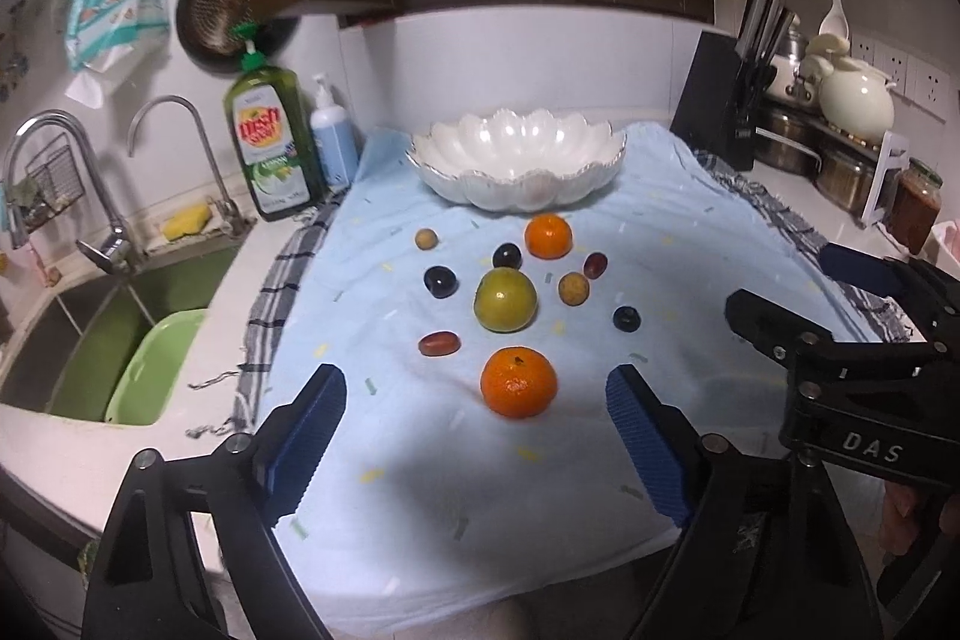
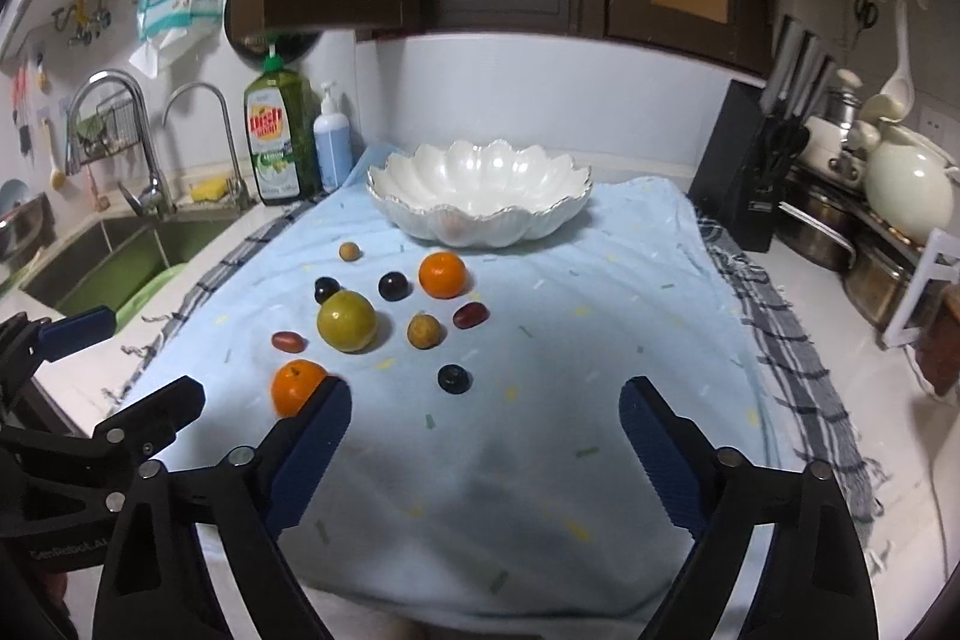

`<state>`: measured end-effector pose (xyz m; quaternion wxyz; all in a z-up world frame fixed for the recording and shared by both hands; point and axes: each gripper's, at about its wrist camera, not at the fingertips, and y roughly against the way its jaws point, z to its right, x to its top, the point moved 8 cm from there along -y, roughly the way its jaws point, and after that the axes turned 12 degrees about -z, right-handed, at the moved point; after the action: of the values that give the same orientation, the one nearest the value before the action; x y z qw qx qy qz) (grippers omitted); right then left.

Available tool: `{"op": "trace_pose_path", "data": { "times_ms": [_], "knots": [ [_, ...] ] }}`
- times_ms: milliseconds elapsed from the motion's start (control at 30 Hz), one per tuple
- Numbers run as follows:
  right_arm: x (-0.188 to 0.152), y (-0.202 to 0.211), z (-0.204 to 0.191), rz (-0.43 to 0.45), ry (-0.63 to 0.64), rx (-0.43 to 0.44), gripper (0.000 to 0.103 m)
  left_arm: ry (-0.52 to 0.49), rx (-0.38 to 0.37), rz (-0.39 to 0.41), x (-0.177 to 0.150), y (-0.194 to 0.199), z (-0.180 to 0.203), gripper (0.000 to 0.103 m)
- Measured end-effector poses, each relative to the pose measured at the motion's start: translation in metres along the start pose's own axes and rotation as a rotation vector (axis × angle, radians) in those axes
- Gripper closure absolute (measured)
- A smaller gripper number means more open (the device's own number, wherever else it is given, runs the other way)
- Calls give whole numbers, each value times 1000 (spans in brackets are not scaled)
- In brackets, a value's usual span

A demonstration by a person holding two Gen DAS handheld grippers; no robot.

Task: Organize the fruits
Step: 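Grasp the large tangerine with the left tool while the right tool grasps a dark plum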

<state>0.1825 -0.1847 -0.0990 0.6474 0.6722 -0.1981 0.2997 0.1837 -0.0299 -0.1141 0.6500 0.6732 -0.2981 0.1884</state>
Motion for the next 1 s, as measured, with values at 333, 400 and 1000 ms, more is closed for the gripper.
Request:
{"op": "trace_pose_path", "data": {
  "times_ms": [333,400,1000],
  "knots": [
    [11,-62,-12,-112,9,8,33,-77,-87,-88,7,-53,3,25],
    [10,-72,-14,-132,-1,14,36,-98,-114,-108,6,-63,5,25],
    [9,-131,-22,-274,70,111,58,-73,-159,-251,-3,-109,21,45]
  ]
}}
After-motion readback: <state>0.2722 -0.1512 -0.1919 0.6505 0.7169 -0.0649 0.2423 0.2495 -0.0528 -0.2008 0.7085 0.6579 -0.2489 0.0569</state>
